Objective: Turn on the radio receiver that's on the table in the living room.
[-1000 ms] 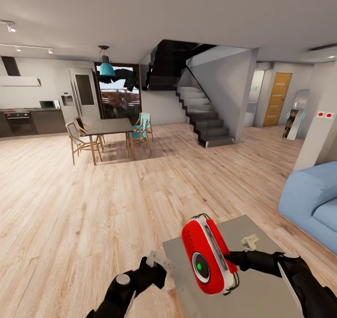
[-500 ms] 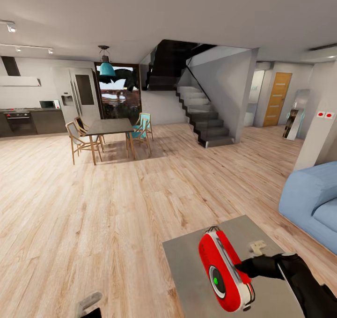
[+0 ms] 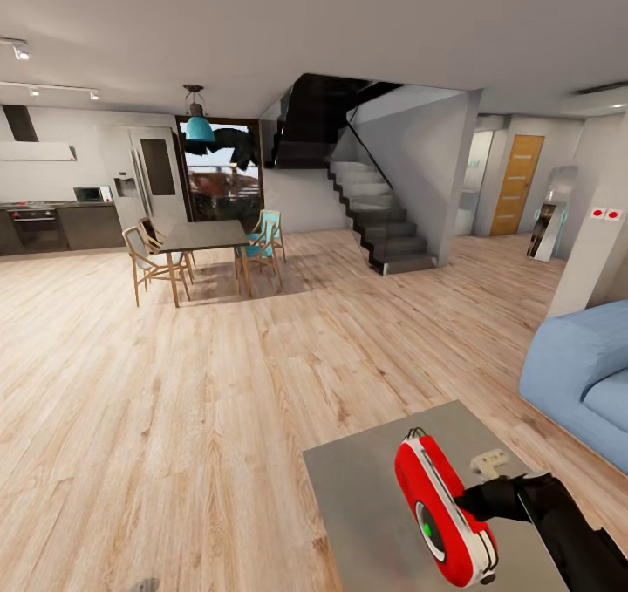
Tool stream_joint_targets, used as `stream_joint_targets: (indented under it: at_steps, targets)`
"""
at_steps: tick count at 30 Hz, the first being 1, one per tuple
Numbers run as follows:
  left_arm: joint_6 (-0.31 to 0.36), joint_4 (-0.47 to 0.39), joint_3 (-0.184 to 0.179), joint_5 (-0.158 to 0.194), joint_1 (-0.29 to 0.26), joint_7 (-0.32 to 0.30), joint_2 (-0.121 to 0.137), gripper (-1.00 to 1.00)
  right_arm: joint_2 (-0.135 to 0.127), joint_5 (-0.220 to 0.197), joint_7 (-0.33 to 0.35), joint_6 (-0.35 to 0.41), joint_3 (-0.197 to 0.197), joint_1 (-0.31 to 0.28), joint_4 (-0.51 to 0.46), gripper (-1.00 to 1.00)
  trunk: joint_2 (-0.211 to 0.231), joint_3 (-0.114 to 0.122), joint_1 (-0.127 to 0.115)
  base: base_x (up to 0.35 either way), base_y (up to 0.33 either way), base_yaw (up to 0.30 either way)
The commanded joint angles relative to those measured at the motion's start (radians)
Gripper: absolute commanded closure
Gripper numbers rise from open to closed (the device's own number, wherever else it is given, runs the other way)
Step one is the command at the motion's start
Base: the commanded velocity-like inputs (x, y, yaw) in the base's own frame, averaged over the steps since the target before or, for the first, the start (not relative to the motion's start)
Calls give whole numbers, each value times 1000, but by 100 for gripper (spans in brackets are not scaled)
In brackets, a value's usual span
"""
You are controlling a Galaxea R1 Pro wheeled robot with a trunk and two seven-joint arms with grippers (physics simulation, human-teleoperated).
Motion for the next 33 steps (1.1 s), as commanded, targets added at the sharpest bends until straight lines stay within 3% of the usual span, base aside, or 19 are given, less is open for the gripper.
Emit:
stream_joint_targets:
  at_steps: [1,5,10,28,33]
  targets:
    - [-3,10,0,0,0,0,6,100,1,-5,-22,1,0,0,1,100,0,0,0,0,0,0]
    - [-6,24,0,0,0,0,20,100,15,-6,-95,2,4,0,36,100,0,0,0,0,0,0]
    - [-4,28,0,3,0,-2,23,100,45,-6,-119,3,8,0,70,100,0,0,0,0,0,0]
    - [2,28,-3,5,0,-5,23,100,53,-6,-107,1,9,0,109,100,0,0,0,0,0,0]
    - [6,29,-11,3,0,-7,22,100,54,-5,-22,0,9,0,108,100,0,0,0,0,0,0]
